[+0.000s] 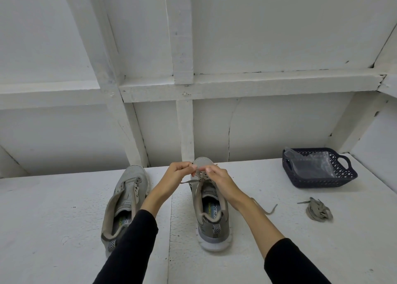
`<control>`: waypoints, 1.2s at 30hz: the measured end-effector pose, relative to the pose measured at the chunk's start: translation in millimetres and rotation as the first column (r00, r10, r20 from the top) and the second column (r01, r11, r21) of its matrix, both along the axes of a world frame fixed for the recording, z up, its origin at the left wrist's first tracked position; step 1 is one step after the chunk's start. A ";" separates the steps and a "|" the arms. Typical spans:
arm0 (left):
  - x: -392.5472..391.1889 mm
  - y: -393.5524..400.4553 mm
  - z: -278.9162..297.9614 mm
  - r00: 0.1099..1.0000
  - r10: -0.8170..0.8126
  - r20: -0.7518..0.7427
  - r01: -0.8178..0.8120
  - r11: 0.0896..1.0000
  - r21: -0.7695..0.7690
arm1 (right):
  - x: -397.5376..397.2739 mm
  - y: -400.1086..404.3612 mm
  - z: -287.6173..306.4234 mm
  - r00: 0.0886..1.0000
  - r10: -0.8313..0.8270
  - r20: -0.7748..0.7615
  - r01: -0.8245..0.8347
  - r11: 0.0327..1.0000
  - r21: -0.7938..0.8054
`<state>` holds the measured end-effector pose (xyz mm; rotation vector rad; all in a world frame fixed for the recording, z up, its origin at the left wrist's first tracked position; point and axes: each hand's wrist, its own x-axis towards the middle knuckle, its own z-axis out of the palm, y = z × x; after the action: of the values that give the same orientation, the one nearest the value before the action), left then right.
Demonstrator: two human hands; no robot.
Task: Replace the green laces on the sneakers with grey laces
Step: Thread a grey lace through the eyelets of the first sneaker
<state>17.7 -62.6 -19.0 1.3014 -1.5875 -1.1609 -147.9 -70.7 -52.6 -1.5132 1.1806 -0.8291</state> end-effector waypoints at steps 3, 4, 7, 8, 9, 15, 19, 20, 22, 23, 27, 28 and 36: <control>2.0 -2.0 -1.4 1.000 -0.007 -0.026 0.007 1.000 0.005 | 0.3 -0.2 -3.3 0.999 0.025 -0.040 -0.024 0.999 0.027; 3.7 -2.8 -1.7 0.999 0.000 -0.033 0.000 1.000 0.008 | -0.4 0.6 -1.8 1.000 0.012 -0.002 -0.012 0.999 0.034; 8.6 -5.9 -4.9 0.996 0.039 -0.074 -0.038 0.999 0.006 | -5.4 0.5 4.2 0.991 -0.033 0.132 0.026 0.998 0.056; 9.8 -6.4 -5.7 0.992 0.068 -0.109 -0.067 0.998 0.012 | -7.4 1.0 7.7 0.983 -0.046 0.176 0.036 0.997 0.061; 10.7 -7.1 -7.1 0.981 0.100 -0.165 -0.097 0.995 0.027 | -8.9 0.9 11.0 0.978 -0.070 0.198 0.059 0.996 0.062; 12.6 -11.5 -17.8 0.864 0.246 -0.440 -0.184 0.967 0.179 | -16.7 -2.7 7.6 0.959 -0.236 0.159 0.261 0.952 -0.159; 12.5 -9.9 -15.4 0.793 0.304 -0.528 -0.201 0.948 0.245 | -21.5 -0.2 2.8 0.940 -0.285 0.190 0.319 0.929 -0.187; 13.1 -10.0 -15.1 0.784 0.317 -0.534 -0.209 0.945 0.254 | -22.2 0.4 2.3 0.934 -0.285 0.213 0.323 0.931 -0.172; 15.0 -10.3 -15.7 0.786 0.330 -0.523 -0.220 0.940 0.261 | -23.0 1.2 2.7 0.921 -0.290 0.262 0.332 0.934 -0.132; 15.7 -10.3 -16.4 0.787 0.336 -0.518 -0.225 0.937 0.266 | -23.4 1.6 3.3 0.912 -0.293 0.287 0.335 0.935 -0.113; 17.0 -9.9 -17.5 0.769 0.358 -0.529 -0.234 0.929 0.288 | -23.7 2.6 6.5 0.896 -0.293 0.335 0.329 0.943 -0.055; 16.8 -9.9 -17.3 0.767 0.361 -0.531 -0.236 0.928 0.290 | -23.2 2.0 6.3 0.896 -0.298 0.330 0.332 0.942 -0.049; 15.7 -11.1 -17.5 0.676 0.371 -0.637 -0.214 0.926 0.312 | -22.5 -5.0 -1.4 0.943 -0.316 0.103 0.326 0.940 -0.104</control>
<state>33.4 -73.7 -36.5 1.0136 -0.6833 -1.4094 -170.4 -75.7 -54.0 -1.3820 1.3551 -1.1906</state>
